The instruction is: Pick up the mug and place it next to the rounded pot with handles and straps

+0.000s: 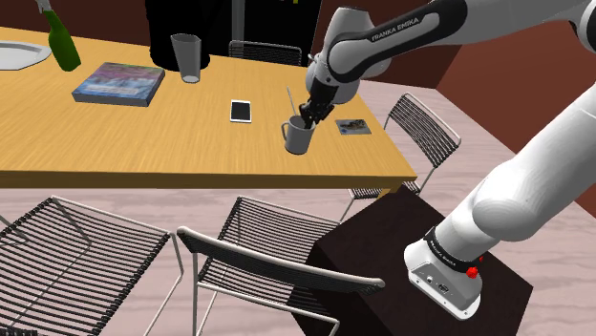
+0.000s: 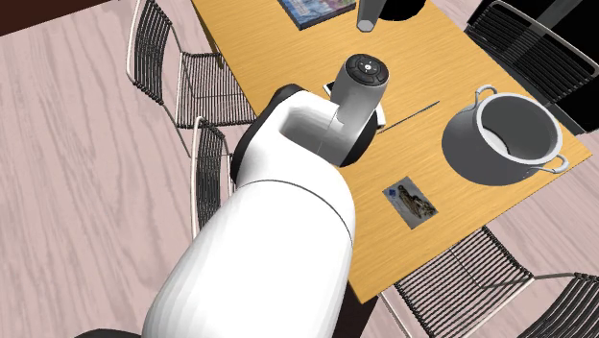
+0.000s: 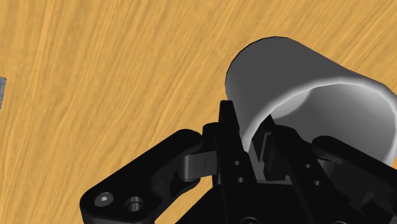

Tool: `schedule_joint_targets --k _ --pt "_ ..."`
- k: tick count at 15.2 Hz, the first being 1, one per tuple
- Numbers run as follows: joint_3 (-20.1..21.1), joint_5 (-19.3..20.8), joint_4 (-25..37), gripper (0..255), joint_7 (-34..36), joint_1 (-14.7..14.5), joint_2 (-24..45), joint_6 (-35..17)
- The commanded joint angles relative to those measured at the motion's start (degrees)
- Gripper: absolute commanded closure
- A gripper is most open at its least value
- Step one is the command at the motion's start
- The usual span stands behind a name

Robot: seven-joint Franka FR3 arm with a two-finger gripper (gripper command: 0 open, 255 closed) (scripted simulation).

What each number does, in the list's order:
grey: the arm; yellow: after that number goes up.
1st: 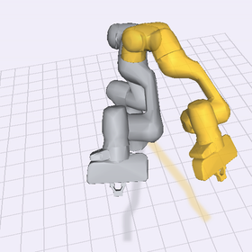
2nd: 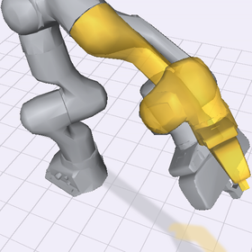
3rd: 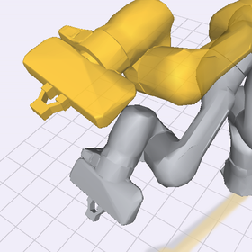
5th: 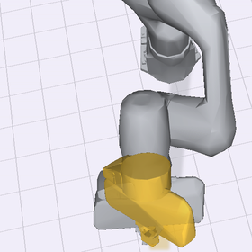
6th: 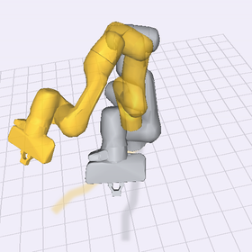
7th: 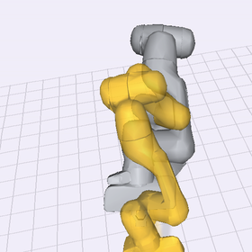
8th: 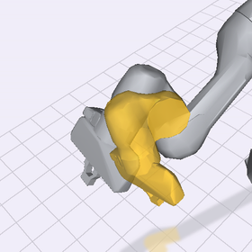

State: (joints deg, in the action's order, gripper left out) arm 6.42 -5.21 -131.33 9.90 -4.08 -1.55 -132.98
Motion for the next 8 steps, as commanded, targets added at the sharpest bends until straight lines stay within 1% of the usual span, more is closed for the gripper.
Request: schedule_joint_targets --k 1,8 --pt "0.0 0.0 0.5 255 0.1 0.0 -1.0 1.5" --pt "-0.1 0.0 3.3 255 0.3 0.1 -3.6 6.9"
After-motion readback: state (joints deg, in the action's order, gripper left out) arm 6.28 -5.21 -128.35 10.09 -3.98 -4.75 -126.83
